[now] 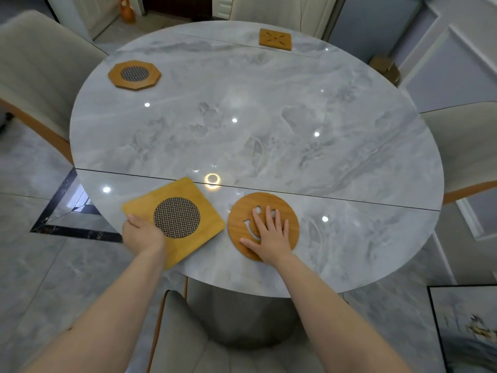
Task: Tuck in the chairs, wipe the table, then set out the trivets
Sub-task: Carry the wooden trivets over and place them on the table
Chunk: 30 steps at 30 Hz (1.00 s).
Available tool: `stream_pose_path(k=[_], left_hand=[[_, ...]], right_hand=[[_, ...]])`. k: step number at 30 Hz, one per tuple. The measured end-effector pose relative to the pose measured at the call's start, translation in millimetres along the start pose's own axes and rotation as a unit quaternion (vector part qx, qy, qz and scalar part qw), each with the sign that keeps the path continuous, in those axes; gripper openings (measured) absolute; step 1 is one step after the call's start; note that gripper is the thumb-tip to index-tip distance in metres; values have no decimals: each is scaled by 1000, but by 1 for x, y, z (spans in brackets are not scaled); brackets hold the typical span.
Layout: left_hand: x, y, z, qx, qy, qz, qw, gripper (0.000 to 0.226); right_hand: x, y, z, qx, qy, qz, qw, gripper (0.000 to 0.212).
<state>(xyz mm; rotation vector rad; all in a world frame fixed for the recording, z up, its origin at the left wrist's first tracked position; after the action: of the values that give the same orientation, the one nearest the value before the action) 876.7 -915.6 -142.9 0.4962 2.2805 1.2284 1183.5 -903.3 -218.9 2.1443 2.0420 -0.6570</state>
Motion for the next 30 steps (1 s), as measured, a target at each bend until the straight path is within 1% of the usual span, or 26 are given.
stream_pose_path(k=[10,24,27,28,30], left_hand=[[-11,-9,11,10,-33,8,999,49],[-17,-8,21,8,-62,23,998,49],[-19,-7,22,9,-68,26,997,49],[-20,-7,24,8,-74,26,997,49],[-23,-7,29,3,-89,27,996,50]], right_hand=[[-7,0,0,-23,-16,-13,1000,84],[-16,-2,0,-15,-13,-16,1000,83],[-14,-1,-6,28,-25,-15,999,75],[-15,1,-11,64,-20,-13,998,68],[-18,5,-25,179,6,-1,984,49]])
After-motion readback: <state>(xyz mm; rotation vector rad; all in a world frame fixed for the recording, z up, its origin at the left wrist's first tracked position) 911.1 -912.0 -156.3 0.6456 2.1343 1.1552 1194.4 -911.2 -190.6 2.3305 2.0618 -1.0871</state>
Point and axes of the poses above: each hand's wrist, its own x-axis towards the middle knuckle, its own z-axis out of the palm, y = z × x, the point moved 8 cm from there along x, towards the middle knuckle, and after that the axes turned 1 degree about z, right-handed, at the moved point
